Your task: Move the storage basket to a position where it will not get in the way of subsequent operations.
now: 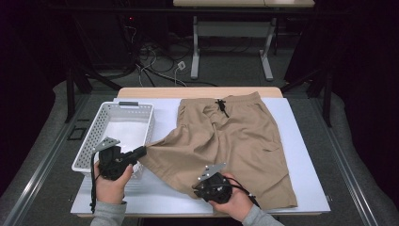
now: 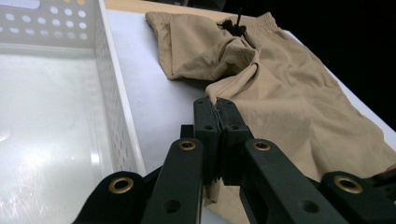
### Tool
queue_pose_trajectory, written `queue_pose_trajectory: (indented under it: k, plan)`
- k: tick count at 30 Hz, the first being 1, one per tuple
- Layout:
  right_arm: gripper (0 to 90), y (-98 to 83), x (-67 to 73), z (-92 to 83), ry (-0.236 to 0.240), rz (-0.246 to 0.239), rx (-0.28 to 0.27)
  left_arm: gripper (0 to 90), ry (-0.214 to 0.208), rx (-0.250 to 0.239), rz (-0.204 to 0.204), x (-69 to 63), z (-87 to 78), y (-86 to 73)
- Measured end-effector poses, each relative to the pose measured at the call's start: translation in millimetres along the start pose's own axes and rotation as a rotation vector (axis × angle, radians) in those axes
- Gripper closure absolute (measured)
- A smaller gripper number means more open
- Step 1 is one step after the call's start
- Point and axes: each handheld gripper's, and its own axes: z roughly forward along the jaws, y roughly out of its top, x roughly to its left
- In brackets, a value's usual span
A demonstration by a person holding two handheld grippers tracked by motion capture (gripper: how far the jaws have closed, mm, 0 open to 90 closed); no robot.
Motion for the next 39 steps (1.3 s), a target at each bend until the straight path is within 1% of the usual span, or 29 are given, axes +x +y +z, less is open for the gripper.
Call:
queue_pose_trajectory:
  k: [2,3,4,5,8,10,11,12,16,18,19,21,24,27,29,32,33,37,38,39]
  plan:
    - [86.2,-5.7,-1.1,-13.9,0.007,0.019,-0.009,88.3,-0.006,0.003,0.002,-3.0,-1.9,-2.5]
    - [86.3,-8.1,-1.8,-20.0,0.006,0.018,-0.018,88.2,-0.009,0.003,0.005,-5.0,-3.1,-3.7]
    - [86.3,-10.5,-2.1,-26.2,0.007,0.031,-0.020,88.3,-0.012,0.005,0.009,-7.2,-4.6,-4.8]
    - [86.3,-12.8,-3.1,-31.9,0.006,0.032,-0.029,88.3,-0.014,0.003,0.013,-9.6,-6.2,-6.0]
    - [86.3,-20.6,-6.3,-48.7,0.009,0.049,-0.049,88.3,-0.030,0.006,0.025,-18.5,-11.5,-10.9]
    - [86.4,-25.5,-9.1,-57.4,0.013,0.065,-0.064,88.3,-0.040,0.009,0.038,-25.6,-14.8,-16.1]
    - [86.4,-29.1,-11.3,-64.7,0.015,0.078,-0.066,88.3,-0.043,0.013,0.040,-27.1,-15.4,-17.4]
    - [86.5,-30.3,-11.9,-66.8,0.015,0.082,-0.070,88.3,-0.051,0.018,0.042,-31.1,-16.3,-20.9]
    - [86.5,-39.9,-16.4,-84.7,0.000,0.102,-0.095,88.3,-0.073,0.043,0.051,-41.7,-19.3,-32.1]
    - [86.5,-45.0,-18.3,-91.3,0.002,0.117,-0.102,88.3,-0.077,0.061,0.060,-44.9,-20.4,-38.2]
    - [86.6,-47.7,-19.0,-93.9,0.004,0.122,-0.099,88.2,-0.082,0.064,0.053,-45.7,-20.3,-40.6]
    - [86.6,-53.8,-19.9,-96.9,0.011,0.131,-0.103,88.2,-0.099,0.079,0.042,-46.3,-19.5,-48.0]
    - [86.6,-61.2,-19.4,-97.7,0.010,0.143,-0.094,88.2,-0.101,0.111,0.032,-49.0,-16.0,-59.5]
    - [86.6,-66.1,-17.1,-97.9,0.000,0.139,-0.080,88.2,-0.098,0.135,0.038,-50.9,-15.0,-67.7]
    - [86.7,-67.6,-15.3,-99.2,0.002,0.139,-0.078,88.2,-0.108,0.141,0.028,-53.2,-15.9,-73.3]
    - [86.7,-69.8,-14.9,-101.0,0.000,0.140,-0.073,88.1,-0.101,0.157,0.038,-54.9,-17.1,-80.0]
    - [86.7,-71.1,-15.0,-100.7,0.002,0.148,-0.075,88.0,-0.096,0.165,0.041,-54.7,-16.7,-81.9]
    - [86.7,-75.5,-15.6,-96.5,0.008,0.152,-0.058,87.7,-0.091,0.199,0.029,-51.6,-11.0,-89.5]
    - [86.6,-76.5,-16.8,-94.8,0.012,0.159,-0.049,87.5,-0.091,0.210,0.029,-49.7,-8.9,-90.5]
    - [86.1,-77.6,-18.1,-92.4,0.012,0.167,-0.053,86.9,-0.091,0.215,0.023,-48.2,-6.8,-91.3]
